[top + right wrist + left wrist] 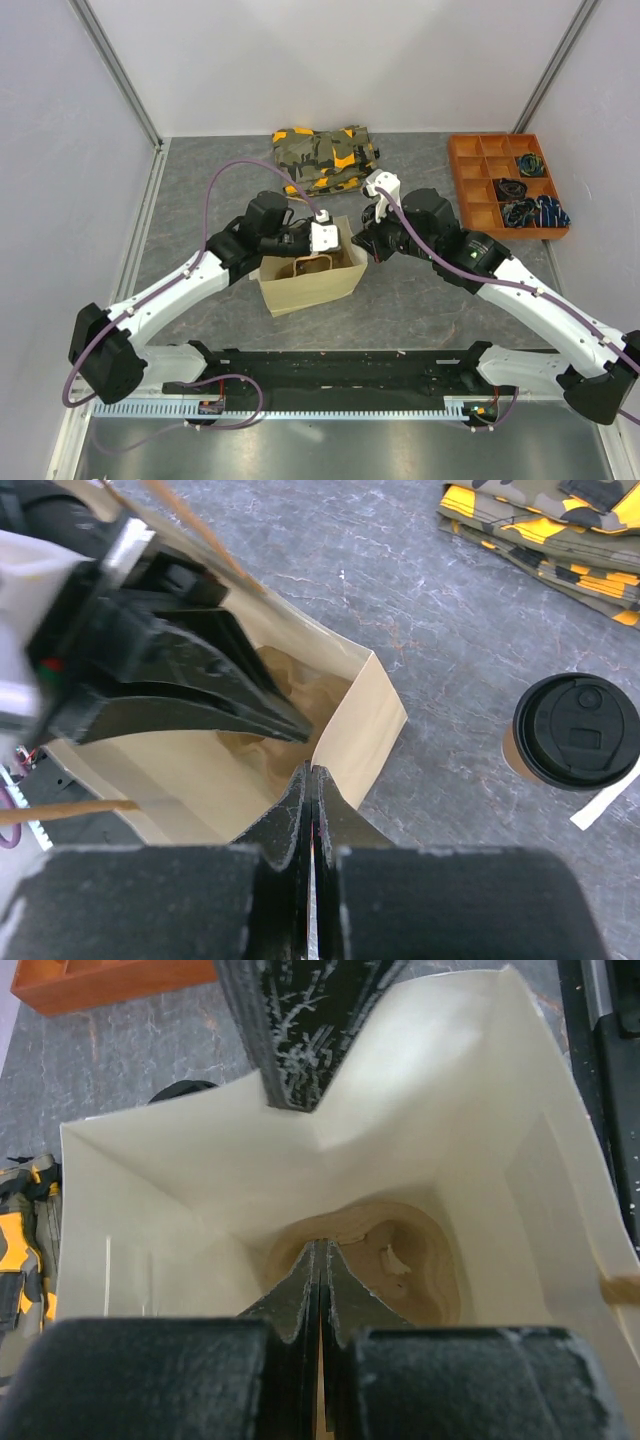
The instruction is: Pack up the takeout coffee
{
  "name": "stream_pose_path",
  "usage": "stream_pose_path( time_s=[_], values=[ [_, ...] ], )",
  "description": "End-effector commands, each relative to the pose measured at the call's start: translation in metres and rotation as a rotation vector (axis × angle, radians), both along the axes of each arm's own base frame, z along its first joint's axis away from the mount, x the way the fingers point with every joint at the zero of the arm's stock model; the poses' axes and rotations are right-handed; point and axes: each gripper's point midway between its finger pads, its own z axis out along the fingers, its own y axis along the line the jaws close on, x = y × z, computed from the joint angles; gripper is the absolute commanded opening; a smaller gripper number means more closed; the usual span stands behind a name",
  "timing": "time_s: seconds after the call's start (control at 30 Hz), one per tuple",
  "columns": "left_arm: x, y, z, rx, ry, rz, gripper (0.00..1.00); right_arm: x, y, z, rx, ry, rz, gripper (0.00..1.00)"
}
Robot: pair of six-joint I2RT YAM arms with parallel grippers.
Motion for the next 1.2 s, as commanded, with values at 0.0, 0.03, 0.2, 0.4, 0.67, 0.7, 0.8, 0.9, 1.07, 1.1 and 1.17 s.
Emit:
stream_pose_path(
  time_s=[0.0,0.03,0.2,0.4,0.67,0.7,0.8,0.9,1.07,1.1,1.17],
  values=[
    [0.011,-0.012,0.017,-0.018,-0.083,-0.025,0.02,-0.002,0.006,0.023,0.057,-0.012,0.025,0.0],
    [0.013,-0.012,0.015,-0.015,-0.08,-0.02,0.02,-0.002,0.006,0.022,0.055,-0.01,0.025,0.0],
    [0.015,-0.016,0.001,-0.005,-0.07,-0.014,0.02,0.001,0.005,0.023,0.06,-0.006,0.015,0.0],
    [0.026,-0.02,-0.013,-0.018,-0.088,0.021,0.02,0.007,0.005,0.023,0.071,0.015,-0.004,0.0],
    [0.025,-0.024,-0.04,0.012,-0.071,-0.013,0.02,0.013,0.005,0.022,0.076,0.029,-0.011,0.0],
    [0.025,-0.024,-0.04,0.01,-0.064,-0.012,0.02,0.014,0.005,0.021,0.075,0.033,-0.014,0.0],
    [0.027,-0.026,-0.046,0.016,-0.027,0.006,0.02,0.015,0.006,0.021,0.074,0.034,-0.014,0.0],
    [0.027,-0.025,-0.05,0.023,-0.009,0.015,0.02,0.015,0.006,0.019,0.073,0.039,-0.01,0.0],
    [0.031,-0.029,-0.049,0.003,-0.01,0.028,0.02,0.016,0.008,0.018,0.07,0.04,-0.008,0.0],
    [0.033,-0.03,-0.048,-0.007,-0.018,0.032,0.02,0.016,0.008,0.017,0.069,0.042,-0.005,0.0],
    [0.037,-0.031,-0.056,0.004,-0.006,0.042,0.02,0.017,0.009,0.017,0.068,0.041,-0.006,0.0]
  ],
)
